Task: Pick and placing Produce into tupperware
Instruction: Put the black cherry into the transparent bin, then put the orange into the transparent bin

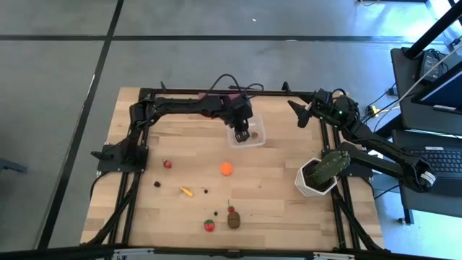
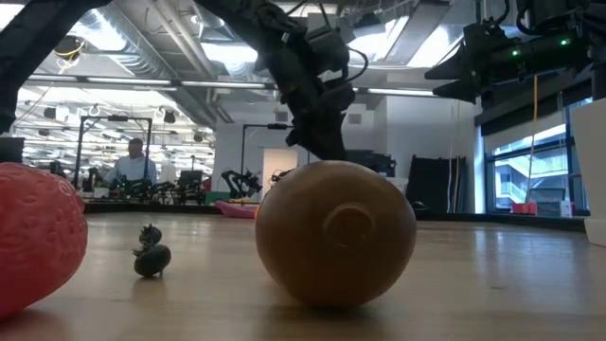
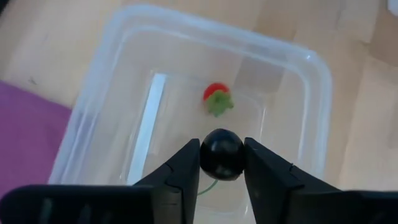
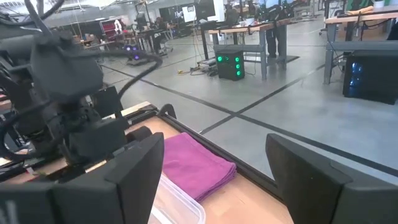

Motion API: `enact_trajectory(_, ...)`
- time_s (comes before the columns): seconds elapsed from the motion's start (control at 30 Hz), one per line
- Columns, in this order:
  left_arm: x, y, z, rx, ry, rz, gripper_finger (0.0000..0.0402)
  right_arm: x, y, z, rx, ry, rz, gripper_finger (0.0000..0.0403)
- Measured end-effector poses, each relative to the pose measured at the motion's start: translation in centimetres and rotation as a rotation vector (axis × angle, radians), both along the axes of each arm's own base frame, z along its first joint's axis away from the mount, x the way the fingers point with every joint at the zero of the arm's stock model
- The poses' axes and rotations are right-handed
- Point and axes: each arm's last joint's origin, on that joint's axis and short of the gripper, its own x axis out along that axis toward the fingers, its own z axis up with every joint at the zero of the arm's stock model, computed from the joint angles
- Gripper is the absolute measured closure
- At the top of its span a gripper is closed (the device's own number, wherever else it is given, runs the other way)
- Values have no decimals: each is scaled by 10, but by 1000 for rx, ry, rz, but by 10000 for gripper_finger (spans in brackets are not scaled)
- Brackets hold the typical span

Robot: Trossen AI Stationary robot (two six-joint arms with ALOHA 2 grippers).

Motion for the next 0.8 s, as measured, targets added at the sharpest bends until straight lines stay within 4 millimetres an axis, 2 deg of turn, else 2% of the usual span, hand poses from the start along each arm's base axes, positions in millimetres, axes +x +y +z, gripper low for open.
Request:
enact_trajectory(0.17, -6, 1, -19, -26, 20, 36, 297, 0, 0, 0, 0, 0, 0, 120)
enact_trajectory(0.33, -9, 2, -26, -40, 34, 55, 303, 0, 0, 0, 0, 0, 0, 120)
enact_trajectory(0.6, -10, 3, -28, -39, 31, 58, 257, 0, 0, 0, 0, 0, 0, 120)
enact_trajectory(0.8, -10, 2, -26, -43, 37, 55, 241, 0, 0, 0, 1, 0, 14, 120)
